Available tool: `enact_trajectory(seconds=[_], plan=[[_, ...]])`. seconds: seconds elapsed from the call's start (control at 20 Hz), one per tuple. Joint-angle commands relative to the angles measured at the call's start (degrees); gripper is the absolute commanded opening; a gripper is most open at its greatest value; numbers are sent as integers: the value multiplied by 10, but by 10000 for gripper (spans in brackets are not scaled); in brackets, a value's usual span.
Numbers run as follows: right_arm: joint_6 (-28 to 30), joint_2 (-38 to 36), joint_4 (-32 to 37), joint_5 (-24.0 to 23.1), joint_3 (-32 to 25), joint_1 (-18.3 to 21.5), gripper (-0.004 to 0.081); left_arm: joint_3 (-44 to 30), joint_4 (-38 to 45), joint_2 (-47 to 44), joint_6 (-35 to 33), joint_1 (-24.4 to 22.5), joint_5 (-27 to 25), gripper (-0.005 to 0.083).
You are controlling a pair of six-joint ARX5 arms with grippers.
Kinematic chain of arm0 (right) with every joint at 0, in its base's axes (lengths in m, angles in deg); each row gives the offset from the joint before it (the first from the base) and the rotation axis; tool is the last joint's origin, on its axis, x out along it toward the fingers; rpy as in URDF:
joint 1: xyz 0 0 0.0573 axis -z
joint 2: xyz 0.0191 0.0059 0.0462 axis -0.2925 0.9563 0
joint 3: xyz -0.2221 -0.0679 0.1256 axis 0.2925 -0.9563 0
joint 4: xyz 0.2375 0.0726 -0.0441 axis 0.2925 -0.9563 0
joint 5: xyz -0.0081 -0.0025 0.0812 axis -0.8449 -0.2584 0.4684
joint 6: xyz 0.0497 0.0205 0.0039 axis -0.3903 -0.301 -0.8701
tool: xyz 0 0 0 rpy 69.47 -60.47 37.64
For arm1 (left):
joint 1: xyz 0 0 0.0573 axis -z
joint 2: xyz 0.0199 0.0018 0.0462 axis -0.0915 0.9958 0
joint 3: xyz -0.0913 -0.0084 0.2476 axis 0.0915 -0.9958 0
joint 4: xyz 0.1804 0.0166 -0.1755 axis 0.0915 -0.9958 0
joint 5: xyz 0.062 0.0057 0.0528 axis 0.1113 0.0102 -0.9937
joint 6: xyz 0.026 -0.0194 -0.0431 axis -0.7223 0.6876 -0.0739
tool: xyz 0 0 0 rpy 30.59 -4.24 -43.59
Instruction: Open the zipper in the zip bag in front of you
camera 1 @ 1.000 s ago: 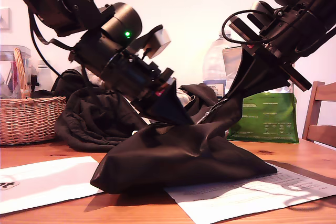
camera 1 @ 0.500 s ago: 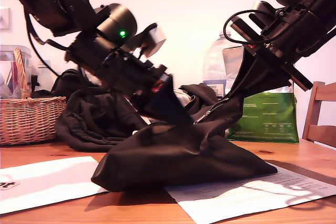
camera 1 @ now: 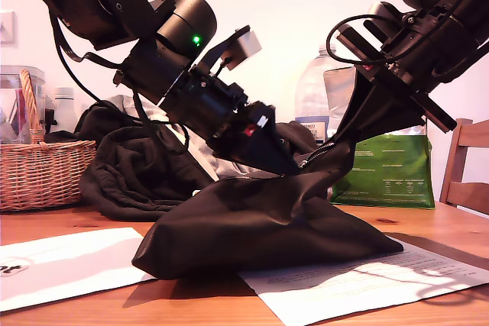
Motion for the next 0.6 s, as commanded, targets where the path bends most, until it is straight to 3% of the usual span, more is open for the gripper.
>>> enact_trajectory(seconds=[0.0, 0.55], plan=[[1, 3, 2, 0, -1, 1, -13, -9, 2, 0, -9, 2, 0, 236], [1, 3, 2, 0, -1, 0, -13, -9, -14, 7, -15, 9, 16, 233]])
